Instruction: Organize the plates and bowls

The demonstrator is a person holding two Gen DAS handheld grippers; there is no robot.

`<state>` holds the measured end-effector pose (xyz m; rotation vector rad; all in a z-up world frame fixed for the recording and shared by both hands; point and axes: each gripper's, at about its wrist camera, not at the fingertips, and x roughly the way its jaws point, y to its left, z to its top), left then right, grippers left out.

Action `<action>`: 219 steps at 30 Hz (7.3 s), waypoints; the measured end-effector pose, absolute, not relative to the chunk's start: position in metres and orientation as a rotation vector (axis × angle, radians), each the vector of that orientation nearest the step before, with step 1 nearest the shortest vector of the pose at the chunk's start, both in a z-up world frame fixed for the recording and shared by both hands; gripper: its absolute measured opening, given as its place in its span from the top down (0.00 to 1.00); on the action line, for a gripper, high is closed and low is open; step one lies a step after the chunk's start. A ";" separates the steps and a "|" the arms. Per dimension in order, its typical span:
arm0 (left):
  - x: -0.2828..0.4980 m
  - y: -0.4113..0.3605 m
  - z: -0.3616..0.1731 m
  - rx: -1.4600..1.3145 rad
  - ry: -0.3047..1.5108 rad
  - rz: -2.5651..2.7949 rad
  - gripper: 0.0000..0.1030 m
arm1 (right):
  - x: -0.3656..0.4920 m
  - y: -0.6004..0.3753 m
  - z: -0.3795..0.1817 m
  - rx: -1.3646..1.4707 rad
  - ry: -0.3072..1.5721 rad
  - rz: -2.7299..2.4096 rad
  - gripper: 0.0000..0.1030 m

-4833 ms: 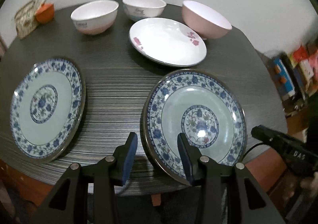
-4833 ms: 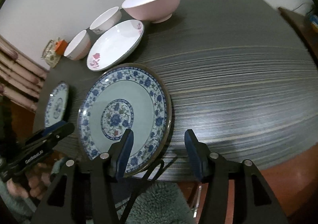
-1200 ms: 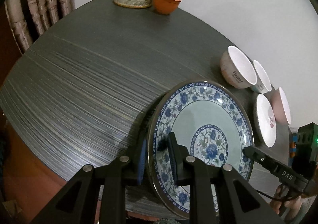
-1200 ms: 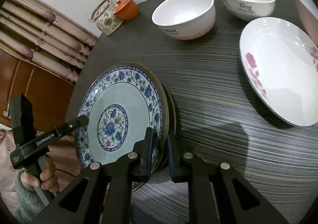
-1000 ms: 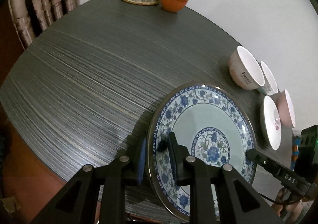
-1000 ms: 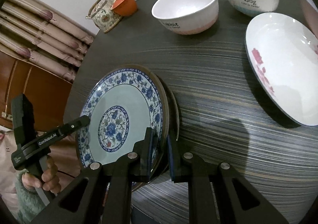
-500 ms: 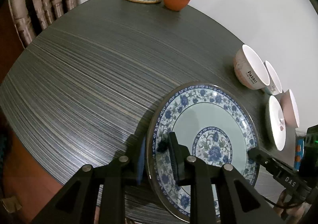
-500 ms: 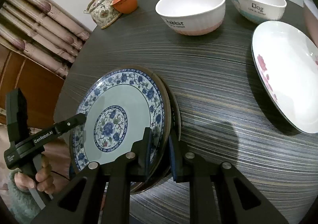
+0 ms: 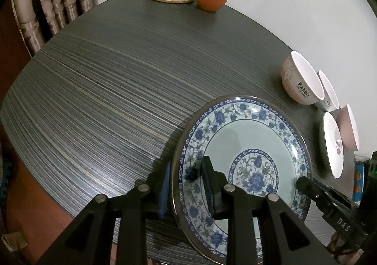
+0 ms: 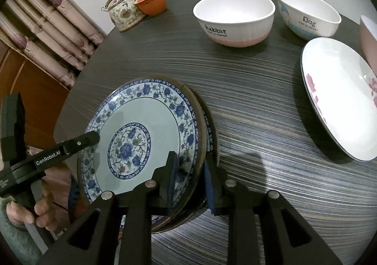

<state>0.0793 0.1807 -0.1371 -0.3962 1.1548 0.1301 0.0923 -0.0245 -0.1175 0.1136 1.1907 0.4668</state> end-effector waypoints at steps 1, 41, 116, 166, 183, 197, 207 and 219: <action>0.079 0.180 -0.137 -0.388 1.154 0.132 0.75 | 0.092 -0.023 -0.117 0.114 1.190 0.467 0.75; 0.083 0.165 -0.140 -0.306 1.163 0.152 0.72 | 0.082 0.003 -0.111 -0.091 1.134 0.385 0.62; 0.114 -0.068 -0.087 0.026 0.987 -0.106 0.40 | 0.058 -0.223 -0.072 0.155 0.927 0.021 0.54; 0.217 -0.078 -0.164 -0.221 1.180 -0.282 0.68 | 0.142 -0.300 -0.137 0.472 1.013 0.253 0.75; 0.216 -0.061 -0.165 -0.263 1.189 -0.336 0.87 | 0.153 -0.305 -0.148 0.537 1.051 0.274 0.89; 0.199 -0.073 -0.159 -0.232 1.189 -0.322 0.87 | 0.144 -0.297 -0.147 0.535 1.061 0.253 0.89; 0.188 -0.069 -0.156 -0.245 1.189 -0.308 0.87 | 0.138 -0.288 -0.142 0.530 1.058 0.263 0.89; 0.170 -0.053 -0.138 -0.261 1.162 -0.288 0.87 | 0.116 -0.274 -0.124 0.517 1.030 0.286 0.89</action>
